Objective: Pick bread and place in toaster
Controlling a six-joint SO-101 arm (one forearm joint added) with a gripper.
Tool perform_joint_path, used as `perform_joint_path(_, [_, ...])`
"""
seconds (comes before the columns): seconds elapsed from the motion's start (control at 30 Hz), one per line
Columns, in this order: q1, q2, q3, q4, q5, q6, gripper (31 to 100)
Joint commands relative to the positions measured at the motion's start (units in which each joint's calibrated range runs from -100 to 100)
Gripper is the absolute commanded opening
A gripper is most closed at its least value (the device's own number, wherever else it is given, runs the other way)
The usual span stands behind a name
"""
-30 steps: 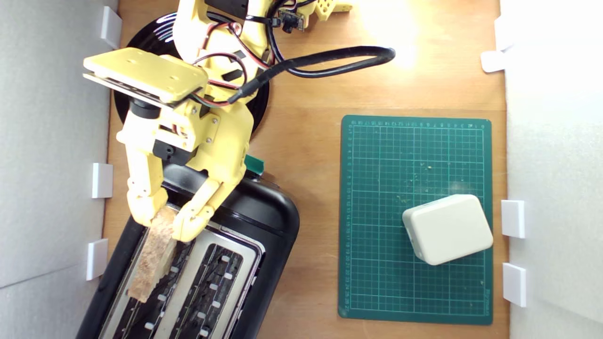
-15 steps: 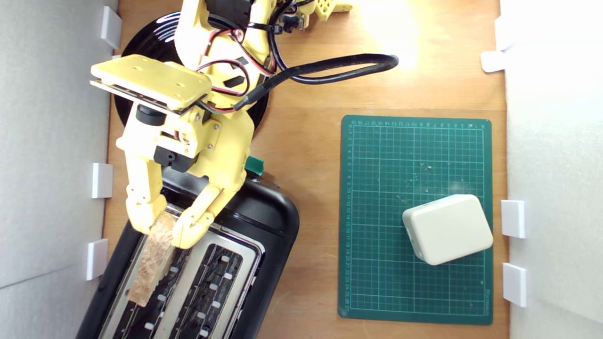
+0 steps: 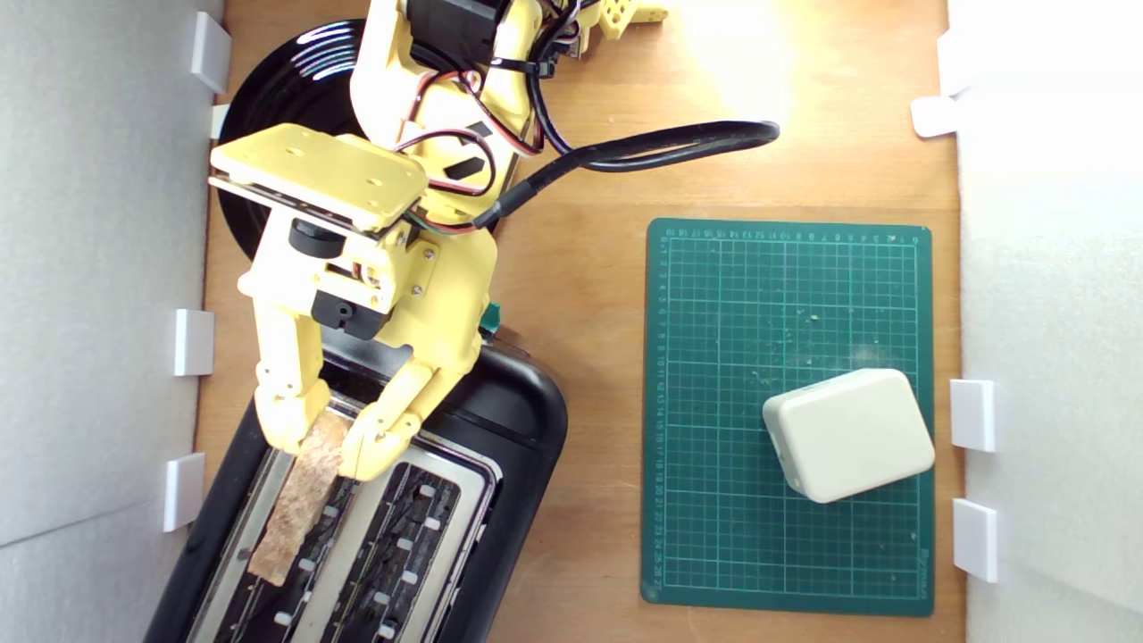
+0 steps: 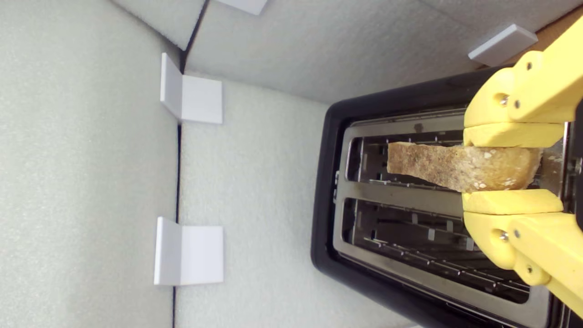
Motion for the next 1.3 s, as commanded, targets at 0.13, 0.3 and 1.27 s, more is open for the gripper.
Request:
perform_joint_path(0.13, [1.6,-2.7,0.9,-0.6,0.0,0.1,52.8])
perform_joint_path(0.3, [1.1,-5.4,1.0,-3.6,0.7,0.2,52.8])
perform_joint_path(1.27, [14.6,-3.4,1.0,-14.5,6.6,6.9,52.8])
